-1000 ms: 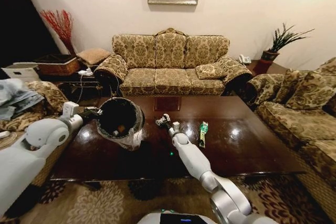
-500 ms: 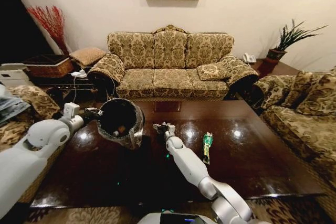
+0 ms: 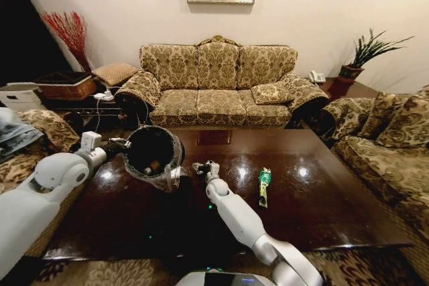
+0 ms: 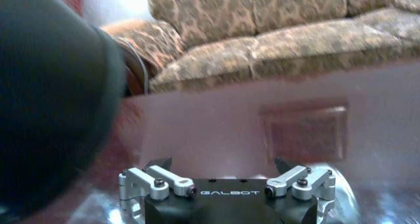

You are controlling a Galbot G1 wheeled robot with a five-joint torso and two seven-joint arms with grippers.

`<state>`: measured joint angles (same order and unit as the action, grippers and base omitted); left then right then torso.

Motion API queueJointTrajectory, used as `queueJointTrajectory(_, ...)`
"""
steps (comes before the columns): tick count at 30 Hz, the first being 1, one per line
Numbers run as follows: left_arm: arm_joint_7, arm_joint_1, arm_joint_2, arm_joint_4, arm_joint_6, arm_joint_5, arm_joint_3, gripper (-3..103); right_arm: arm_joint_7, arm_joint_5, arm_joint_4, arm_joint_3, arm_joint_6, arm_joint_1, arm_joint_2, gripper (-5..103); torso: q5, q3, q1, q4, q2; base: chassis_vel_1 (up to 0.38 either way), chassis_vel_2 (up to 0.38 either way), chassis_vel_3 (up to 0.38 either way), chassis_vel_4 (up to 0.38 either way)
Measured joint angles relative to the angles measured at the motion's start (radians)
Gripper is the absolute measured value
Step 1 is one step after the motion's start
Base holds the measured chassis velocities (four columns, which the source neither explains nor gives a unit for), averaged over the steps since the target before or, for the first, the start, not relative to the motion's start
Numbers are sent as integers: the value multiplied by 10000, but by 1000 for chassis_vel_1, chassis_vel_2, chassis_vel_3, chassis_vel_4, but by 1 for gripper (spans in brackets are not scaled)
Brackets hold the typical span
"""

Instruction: Move to the front of the table and place the trash on the table into the trash bin.

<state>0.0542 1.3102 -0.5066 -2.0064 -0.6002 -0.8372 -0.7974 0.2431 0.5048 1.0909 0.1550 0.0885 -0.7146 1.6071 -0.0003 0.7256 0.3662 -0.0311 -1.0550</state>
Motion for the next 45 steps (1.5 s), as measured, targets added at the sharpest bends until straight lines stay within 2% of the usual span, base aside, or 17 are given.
queueJointTrajectory(6,6,9,-13,0,31,13,-7,0,101,-110,1130,228,-89,-560,6,100,2,-4,-10,-11,-2,0,0,0,0)
queueJointTrajectory(10,9,-12,12,4,35,13,-2,0,230,-510,1468,170,-125,-829,7,100,2,-4,-9,-7,-2,0,0,0,0)
queueJointTrajectory(12,12,-27,12,5,38,10,5,0,212,-1012,1242,3,-221,-798,7,100,1,-4,-7,-3,-2,0,0,0,0)
queueJointTrajectory(24,55,-30,-48,71,143,32,39,0,-109,-1611,-494,-599,-318,-228,11,100,2,-4,-7,-8,-3,0,0,0,0)
queueJointTrajectory(25,59,-33,-49,83,145,32,41,0,-139,-1634,-607,-613,-286,-211,11,103,2,-4,-6,-5,-3,0,0,0,0)
queueJointTrajectory(27,67,-44,-48,109,165,33,41,0,-173,-1640,-624,-585,-223,-257,11,96,2,-4,-5,-3,-3,0,0,0,0)
queueJointTrajectory(28,67,-44,-48,109,165,33,41,0,-173,-1640,-624,-585,-223,-257,11,96,2,-4,-5,-3,-3,0,0,0,0)
queueJointTrajectory(30,70,-60,-51,146,178,36,50,0,-236,-1643,-629,-545,-207,-332,12,88,1,-7,-7,-4,-5,0,0,0,0)
queueJointTrajectory(31,70,-60,-51,146,178,36,50,0,-236,-1643,-629,-545,-207,-332,12,88,1,-7,-7,-4,-5,0,0,0,0)
queueJointTrajectory(34,70,-86,-91,152,184,39,69,0,-277,-1643,-625,-537,-212,-366,10,71,1,-8,-9,-4,-6,0,0,0,0)
queueJointTrajectory(36,69,-86,-94,152,186,40,69,0,-279,-1641,-617,-537,-212,-368,10,71,1,-8,-8,-3,-6,0,0,0,0)
queueJointTrajectory(39,68,-78,-96,152,198,41,56,0,-300,-1621,-535,-536,-212,-394,11,56,3,-5,-6,-8,-5,0,0,0,0)
queueJointTrajectory(40,68,-78,-96,152,198,41,56,0,-300,-1621,-535,-536,-212,-394,11,56,3,-5,-6,-8,-5,0,0,0,0)
queueJointTrajectory(43,56,-74,-95,153,210,41,29,0,-294,-1614,-472,-541,-212,-447,12,43,3,-6,-7,-10,-5,0,0,0,0)
queueJointTrajectory(44,56,-74,-95,153,210,41,29,0,-294,-1614,-472,-541,-212,-447,12,43,3,-6,-7,-10,-5,0,0,0,0)
queueJointTrajectory(45,49,-73,-95,152,213,40,27,0,-289,-1613,-435,-536,-212,-473,11,38,3,-5,-7,-9,-5,0,0,0,0)
